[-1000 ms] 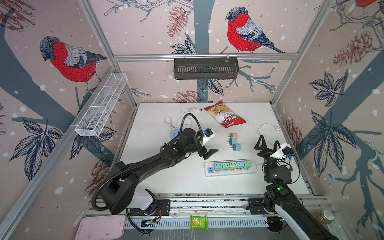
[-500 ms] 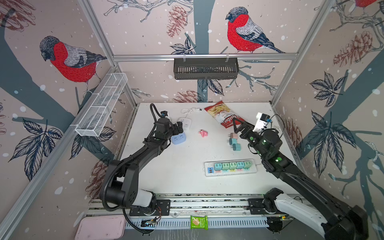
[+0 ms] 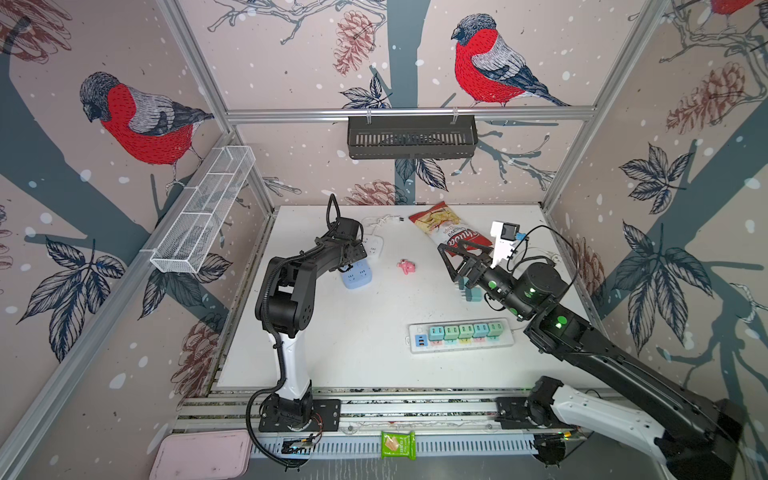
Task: Insert the plug
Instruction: 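Move the left gripper over the blue socket box while the right reaches out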
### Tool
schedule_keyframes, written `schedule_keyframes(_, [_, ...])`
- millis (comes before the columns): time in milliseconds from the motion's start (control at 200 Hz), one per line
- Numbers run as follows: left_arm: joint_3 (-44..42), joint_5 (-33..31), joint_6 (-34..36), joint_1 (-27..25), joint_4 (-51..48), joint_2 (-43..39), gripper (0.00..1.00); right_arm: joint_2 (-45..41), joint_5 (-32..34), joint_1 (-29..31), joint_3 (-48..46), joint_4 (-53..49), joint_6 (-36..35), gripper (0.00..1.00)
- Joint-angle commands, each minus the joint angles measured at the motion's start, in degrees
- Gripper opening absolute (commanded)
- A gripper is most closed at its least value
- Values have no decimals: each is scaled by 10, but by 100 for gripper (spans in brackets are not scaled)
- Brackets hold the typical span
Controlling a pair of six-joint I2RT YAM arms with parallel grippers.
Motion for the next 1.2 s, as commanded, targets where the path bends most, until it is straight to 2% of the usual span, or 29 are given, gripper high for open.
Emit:
schedule_keyframes(0, [-17,5,-9,-1,-40,1,93,-7,24,1,0,-5,-15,100])
schedule_keyframes(125, [-42,19,-7,-7,-29,-15,93,-17,28,3,-13,6,-15,100])
schedule_keyframes(330, [-67,7,-9,-33,-40,-34,93,-20,44,5,-26,3,-22,100])
schedule_keyframes(515, [-79,-23,-13,-77,-65,-58,92,-27,107,0,-33,-28,-34,100])
schedule_keyframes(630, [-123,-24,-24,-101,-50,-93,92,-36,134,-14,-55,-30,-43,100])
schedule_keyframes(770, [-184,-4,-43,-108,-22,-134,92,-25,142,-72,-71,-63,-39,100])
schedule_keyframes(1021, [-261,13,-49,-123,16,-204,92,74,86,-219,-95,-99,-19,100])
schedule_keyframes(1191, [-255,26,-36,-124,19,-229,92,176,61,-244,-79,-100,-5,100])
